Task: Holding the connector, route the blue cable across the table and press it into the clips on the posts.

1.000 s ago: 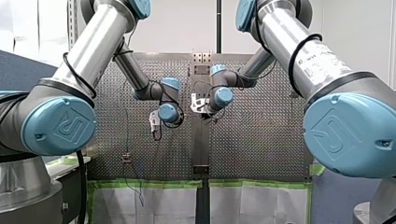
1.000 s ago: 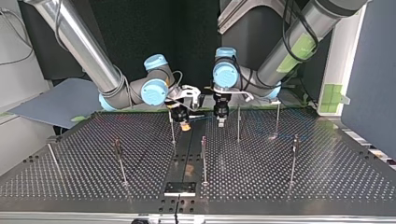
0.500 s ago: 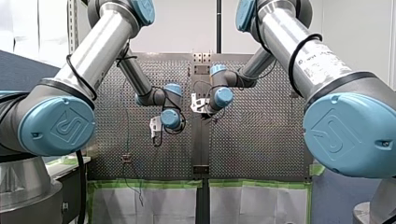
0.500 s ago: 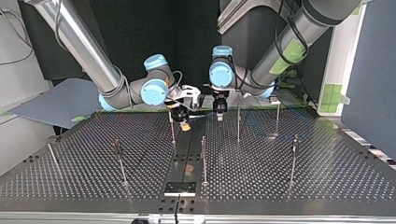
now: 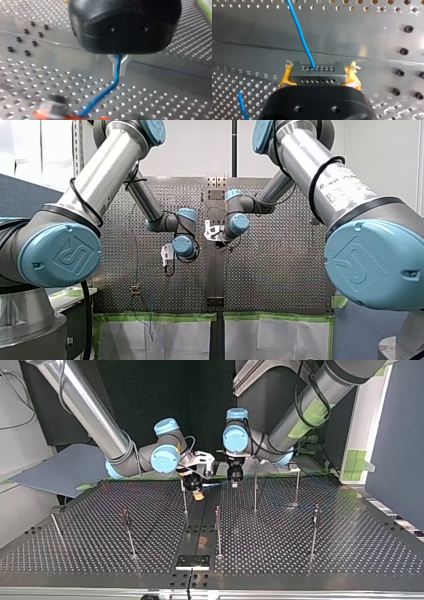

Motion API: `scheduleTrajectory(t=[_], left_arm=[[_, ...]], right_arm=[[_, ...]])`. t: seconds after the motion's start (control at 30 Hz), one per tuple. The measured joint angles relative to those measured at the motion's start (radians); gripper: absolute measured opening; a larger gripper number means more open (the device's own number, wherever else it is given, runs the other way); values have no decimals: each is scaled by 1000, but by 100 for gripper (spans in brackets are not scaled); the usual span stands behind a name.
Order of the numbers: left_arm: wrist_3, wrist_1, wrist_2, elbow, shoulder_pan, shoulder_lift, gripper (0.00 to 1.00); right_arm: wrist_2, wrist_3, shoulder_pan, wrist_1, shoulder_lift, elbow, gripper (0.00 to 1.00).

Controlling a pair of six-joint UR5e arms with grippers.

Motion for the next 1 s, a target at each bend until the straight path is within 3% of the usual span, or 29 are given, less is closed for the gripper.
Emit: scheduleTrajectory(t=[0.2, 0.33, 0.57, 1.0], left_arm=[[-6, -22, -42, -1, -4, 44, 0], [-6, -52, -54, -4, -7, 81, 0], [-7, -69, -57, -24, -14, 136, 0], [-5, -89, -57, -39, -21, 240, 0]], right_arm=[[0, 1, 2, 4, -26, 0, 0], [0, 12, 4, 16, -59, 0, 0], [0, 39, 8, 53, -123, 10, 0], [-1, 95, 7, 70, -232, 30, 0]])
